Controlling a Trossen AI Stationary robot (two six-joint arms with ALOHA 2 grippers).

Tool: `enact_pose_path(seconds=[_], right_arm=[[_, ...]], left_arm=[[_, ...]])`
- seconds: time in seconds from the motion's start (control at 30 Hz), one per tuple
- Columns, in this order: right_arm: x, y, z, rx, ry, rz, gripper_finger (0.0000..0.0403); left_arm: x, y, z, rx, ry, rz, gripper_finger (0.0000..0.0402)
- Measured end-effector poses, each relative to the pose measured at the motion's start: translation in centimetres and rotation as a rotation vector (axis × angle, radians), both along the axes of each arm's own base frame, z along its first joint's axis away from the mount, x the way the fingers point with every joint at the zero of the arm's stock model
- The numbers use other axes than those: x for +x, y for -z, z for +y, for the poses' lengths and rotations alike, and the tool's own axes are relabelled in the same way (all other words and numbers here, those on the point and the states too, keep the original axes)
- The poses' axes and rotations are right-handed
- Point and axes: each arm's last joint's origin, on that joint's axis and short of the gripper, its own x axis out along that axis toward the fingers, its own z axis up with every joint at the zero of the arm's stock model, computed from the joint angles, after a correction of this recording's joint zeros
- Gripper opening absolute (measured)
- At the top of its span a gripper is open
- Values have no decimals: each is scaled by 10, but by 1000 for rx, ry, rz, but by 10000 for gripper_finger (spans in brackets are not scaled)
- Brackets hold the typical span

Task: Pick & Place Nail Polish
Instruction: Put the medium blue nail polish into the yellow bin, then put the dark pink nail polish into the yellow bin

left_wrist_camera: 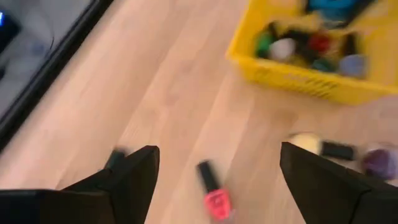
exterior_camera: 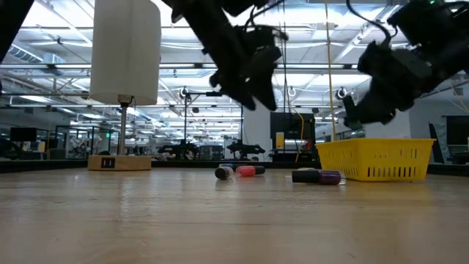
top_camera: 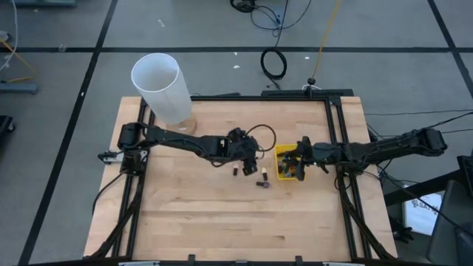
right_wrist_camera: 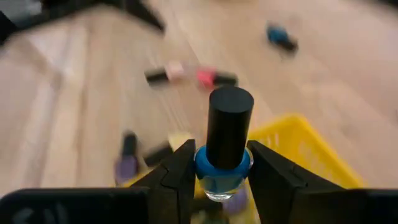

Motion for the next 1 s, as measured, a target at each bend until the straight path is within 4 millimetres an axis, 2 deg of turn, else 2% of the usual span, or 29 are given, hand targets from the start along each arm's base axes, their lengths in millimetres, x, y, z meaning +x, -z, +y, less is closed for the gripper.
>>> enact_pose_path(seconds=[0.23,0.47,0.77,1.0], right_arm=[[-4,8,0,45,32,85,115],[-5,10,0,61,43,102,147],[-4,9,2,96,2,96,148],[2,-1,2,70,-20,-20,143]], left_arm=[[-3,7,18,-65,-126,16,298],[-3,11,27,-79,-162,21,292],[-2,15,27,-81,-161,29,296],[-2,14,27,-81,-161,28,296]])
